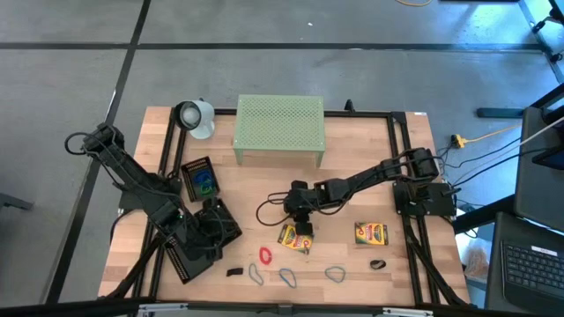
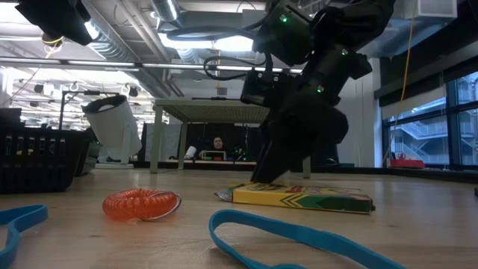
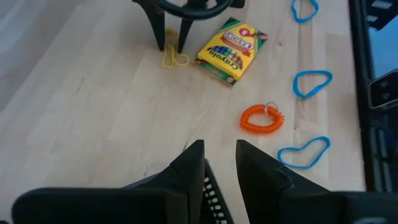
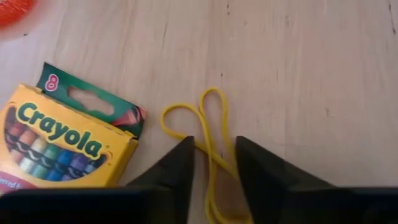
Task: Pick & Place Office Desk Supplies
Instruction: Put the yellow rubber band into the middle black bin
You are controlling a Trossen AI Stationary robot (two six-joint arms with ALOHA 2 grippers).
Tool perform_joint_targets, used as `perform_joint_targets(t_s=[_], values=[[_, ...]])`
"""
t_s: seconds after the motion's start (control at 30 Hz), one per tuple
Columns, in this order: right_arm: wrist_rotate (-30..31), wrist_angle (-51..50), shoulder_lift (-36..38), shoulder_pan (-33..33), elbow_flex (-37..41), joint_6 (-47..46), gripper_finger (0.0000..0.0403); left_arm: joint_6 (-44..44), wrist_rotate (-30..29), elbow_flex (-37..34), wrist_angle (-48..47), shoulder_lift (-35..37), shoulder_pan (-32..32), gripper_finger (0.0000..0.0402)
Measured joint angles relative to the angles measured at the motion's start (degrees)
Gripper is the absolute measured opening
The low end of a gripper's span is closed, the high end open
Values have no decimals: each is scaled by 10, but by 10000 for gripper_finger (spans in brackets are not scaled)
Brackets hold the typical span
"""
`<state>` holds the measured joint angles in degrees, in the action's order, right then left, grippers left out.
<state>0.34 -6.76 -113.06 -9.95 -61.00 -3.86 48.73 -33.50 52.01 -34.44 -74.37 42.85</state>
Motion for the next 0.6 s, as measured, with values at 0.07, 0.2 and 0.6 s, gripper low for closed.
perform_joint_targets(t_s=[0.07, 0.2, 0.6], values=[[-2, 0, 0, 0, 0, -2, 90, 0, 0, 0, 4, 0, 0, 86], [3, -1, 1, 0, 0, -34, 23, 1, 0, 0, 4, 0, 0, 86], [46, 6, 68, -12, -24, -79, 4, 0, -36, 0, 5, 0, 0, 86]])
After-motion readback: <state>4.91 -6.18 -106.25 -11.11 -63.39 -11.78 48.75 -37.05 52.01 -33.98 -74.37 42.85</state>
